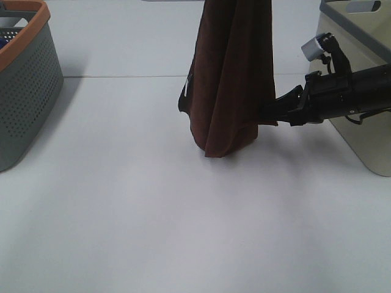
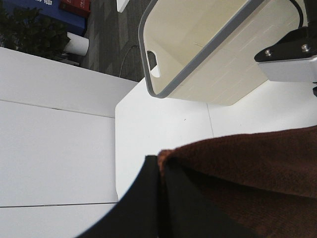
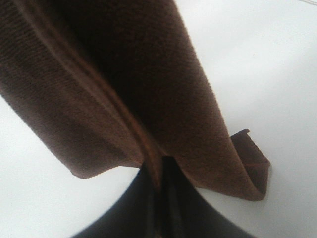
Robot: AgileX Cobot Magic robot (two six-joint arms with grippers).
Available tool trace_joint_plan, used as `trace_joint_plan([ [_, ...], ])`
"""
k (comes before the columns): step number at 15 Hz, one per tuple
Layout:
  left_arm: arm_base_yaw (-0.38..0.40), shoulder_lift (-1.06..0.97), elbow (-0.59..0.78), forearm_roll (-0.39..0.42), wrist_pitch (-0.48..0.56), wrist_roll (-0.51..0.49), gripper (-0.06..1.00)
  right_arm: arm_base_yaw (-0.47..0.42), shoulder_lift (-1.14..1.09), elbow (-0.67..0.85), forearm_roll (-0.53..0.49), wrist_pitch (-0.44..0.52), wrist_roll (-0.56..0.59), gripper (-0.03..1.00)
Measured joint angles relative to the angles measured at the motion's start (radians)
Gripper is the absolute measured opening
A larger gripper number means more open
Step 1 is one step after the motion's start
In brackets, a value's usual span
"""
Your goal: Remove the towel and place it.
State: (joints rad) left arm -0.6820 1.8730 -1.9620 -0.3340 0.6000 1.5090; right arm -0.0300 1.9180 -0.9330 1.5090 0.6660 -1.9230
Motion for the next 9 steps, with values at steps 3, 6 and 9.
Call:
trace_joint_plan([
  [3, 0.058, 0.000, 0.000, 0.003, -0.001, -0.034, 0.00, 0.000, -0.101, 0.000, -0.069, -0.014, 0.106, 0.00],
  [6, 0.072, 0.000, 0.000, 0.004, 0.003, -0.073, 0.00, 0.000, -0.223, 0.000, -0.152, -0.096, 0.144, 0.00],
  [9, 0.079, 0.000, 0.000, 0.052, 0.013, -0.174, 0.00, 0.000, -0.304, 0.000, -0.184, -0.206, 0.145, 0.00],
])
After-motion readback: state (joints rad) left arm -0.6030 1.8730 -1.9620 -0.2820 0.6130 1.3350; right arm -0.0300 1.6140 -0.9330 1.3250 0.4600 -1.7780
